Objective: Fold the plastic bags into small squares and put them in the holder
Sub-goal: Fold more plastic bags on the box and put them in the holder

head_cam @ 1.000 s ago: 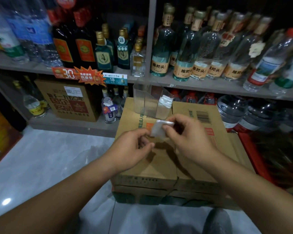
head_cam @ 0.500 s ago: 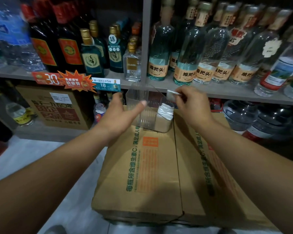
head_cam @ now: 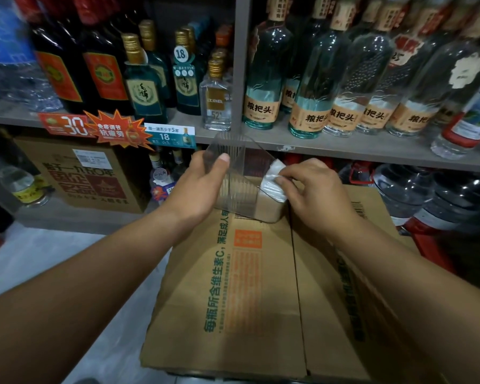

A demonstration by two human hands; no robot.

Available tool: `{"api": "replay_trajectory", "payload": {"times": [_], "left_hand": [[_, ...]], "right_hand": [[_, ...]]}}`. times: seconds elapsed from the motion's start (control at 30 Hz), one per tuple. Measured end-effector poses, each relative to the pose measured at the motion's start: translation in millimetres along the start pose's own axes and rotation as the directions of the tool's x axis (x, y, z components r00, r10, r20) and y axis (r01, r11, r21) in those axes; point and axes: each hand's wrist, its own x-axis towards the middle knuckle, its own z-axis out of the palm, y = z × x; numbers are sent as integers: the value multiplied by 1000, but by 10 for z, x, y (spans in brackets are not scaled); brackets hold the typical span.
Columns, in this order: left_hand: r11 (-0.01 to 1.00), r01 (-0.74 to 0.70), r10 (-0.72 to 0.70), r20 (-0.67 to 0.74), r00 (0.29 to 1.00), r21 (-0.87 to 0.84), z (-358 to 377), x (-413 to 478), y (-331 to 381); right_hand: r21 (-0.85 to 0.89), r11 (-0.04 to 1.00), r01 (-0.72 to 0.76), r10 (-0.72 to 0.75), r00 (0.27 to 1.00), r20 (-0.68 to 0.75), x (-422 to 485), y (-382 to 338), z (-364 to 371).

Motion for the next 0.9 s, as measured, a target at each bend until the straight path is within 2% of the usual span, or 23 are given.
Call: {"api": "replay_trajectory", "payload": {"times": [0.1, 0.2, 0.37, 0.47, 0.6, 0.77, 0.9], "left_hand": [[1000, 5, -5, 11, 1000, -8, -10, 1, -8], [1000, 12, -11, 24, 1000, -16, -17, -1, -2], [1000, 8, -7, 17, 1000, -15, -18, -1, 21], [1000, 8, -8, 23, 1000, -11, -26, -11, 28], [1000, 3, -3, 29, 1000, -4, -34, -24, 26], [1000, -1, 1, 37, 999, 13, -32, -18, 16], [1000, -4, 4, 31, 1000, 18, -33, -12, 17]], "right_hand": [[-14, 990, -142, 141, 990, -15, 30, -53, 45], [-11, 949, -314, 314, 949, -2, 100, -107, 84], [-15, 904, -428, 425, 893, 145, 255, -184, 43], [-17, 925, -380, 376, 907, 187, 281, -188, -26], [-168, 964, -208, 231, 963, 136, 210, -203, -45], [-161, 969, -190, 210, 971, 117, 204, -217, -48], [-254, 955, -154, 193, 972, 135, 174, -249, -43]]}}
